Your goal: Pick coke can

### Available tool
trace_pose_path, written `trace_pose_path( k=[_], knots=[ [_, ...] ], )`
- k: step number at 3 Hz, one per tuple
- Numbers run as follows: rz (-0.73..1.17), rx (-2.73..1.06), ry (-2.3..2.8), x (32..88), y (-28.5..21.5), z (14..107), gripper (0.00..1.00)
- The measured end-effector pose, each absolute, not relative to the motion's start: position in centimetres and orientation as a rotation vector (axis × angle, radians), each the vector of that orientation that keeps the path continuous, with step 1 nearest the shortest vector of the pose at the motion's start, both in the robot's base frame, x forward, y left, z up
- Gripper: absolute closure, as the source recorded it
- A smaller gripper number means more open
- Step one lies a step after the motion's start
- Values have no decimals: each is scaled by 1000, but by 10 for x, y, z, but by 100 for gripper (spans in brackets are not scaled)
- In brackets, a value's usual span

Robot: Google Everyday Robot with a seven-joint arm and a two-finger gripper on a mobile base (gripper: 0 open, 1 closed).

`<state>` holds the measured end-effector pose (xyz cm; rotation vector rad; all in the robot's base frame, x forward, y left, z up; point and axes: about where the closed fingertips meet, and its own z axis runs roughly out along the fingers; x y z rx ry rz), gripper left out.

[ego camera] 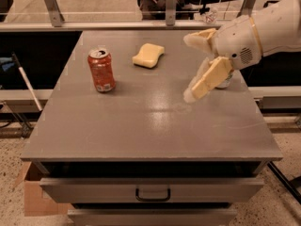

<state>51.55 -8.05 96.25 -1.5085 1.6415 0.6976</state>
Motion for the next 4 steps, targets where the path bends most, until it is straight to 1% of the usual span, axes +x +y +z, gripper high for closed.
trace_pose_path(
  k=[1,2,3,4],
  knots=[
    [752,-1434,1668,520,-31,946,0],
    [727,-1430,1649,548,25,936,0],
    [720,-1452,1633,550,33,940,0],
    [671,-1423,1590,556,39,937,0]
  ],
)
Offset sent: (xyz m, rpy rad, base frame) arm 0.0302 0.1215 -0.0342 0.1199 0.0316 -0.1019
